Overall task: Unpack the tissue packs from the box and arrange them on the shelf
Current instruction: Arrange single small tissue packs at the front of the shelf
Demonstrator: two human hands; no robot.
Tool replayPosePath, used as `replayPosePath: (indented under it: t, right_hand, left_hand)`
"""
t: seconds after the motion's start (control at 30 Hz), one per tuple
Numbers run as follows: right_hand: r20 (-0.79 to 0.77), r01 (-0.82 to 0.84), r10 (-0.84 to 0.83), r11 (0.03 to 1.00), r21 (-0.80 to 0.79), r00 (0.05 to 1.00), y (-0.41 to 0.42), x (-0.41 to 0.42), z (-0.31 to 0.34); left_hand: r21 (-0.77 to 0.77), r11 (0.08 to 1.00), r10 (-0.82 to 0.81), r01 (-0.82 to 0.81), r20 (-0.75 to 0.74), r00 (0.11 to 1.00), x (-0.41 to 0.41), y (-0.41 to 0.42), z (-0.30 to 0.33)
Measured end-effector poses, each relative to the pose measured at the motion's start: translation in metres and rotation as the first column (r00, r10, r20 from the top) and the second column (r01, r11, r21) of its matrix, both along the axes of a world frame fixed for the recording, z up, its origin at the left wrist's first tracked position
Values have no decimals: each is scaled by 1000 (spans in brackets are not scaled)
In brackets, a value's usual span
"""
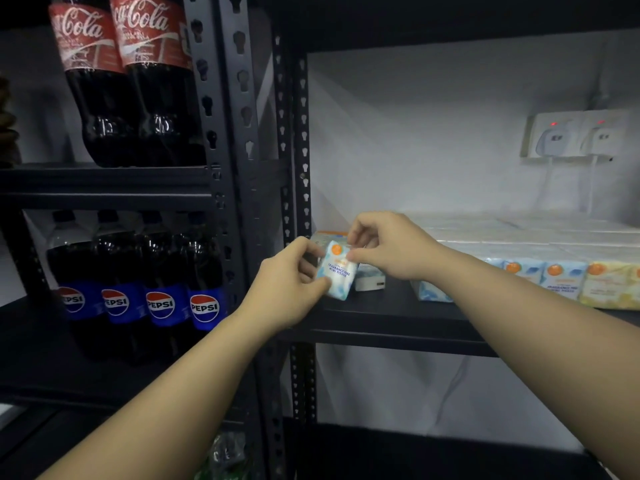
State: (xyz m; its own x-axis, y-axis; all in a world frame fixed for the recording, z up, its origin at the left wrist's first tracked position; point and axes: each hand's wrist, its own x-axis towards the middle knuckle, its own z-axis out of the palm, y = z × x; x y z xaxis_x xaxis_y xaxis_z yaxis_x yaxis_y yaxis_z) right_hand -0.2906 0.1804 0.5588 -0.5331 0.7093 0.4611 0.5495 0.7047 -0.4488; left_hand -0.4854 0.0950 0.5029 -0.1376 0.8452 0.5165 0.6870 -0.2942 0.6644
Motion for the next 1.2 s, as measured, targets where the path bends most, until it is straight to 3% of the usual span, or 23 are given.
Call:
replayPosePath:
  t: [0.3,0.43,0.53,0.97,1.2]
  right_hand:
    - [256,36,-40,999,19,966,-5,-14,-5]
    - [511,108,-203,972,210,835,-4,-4,-3]
    - [616,142,-312,940,309,724,-3,4,-5]
    - [514,121,-233,963,242,825,-4,10,-13]
    - [510,203,-322,940,275,798,-2,5,-16]
  left_hand:
    - [47,998,51,-38,-316,948,-9,-4,-6]
    - [-34,999,18,-36,-419,908,-9,0,-9]
    - [-61,997,15,-47,-452,892,-7,4,-9]
    - [-88,992,51,-92,-390,919,5,33,-5]
    - [-112,990,39,-87,-371,928,6,45,-4]
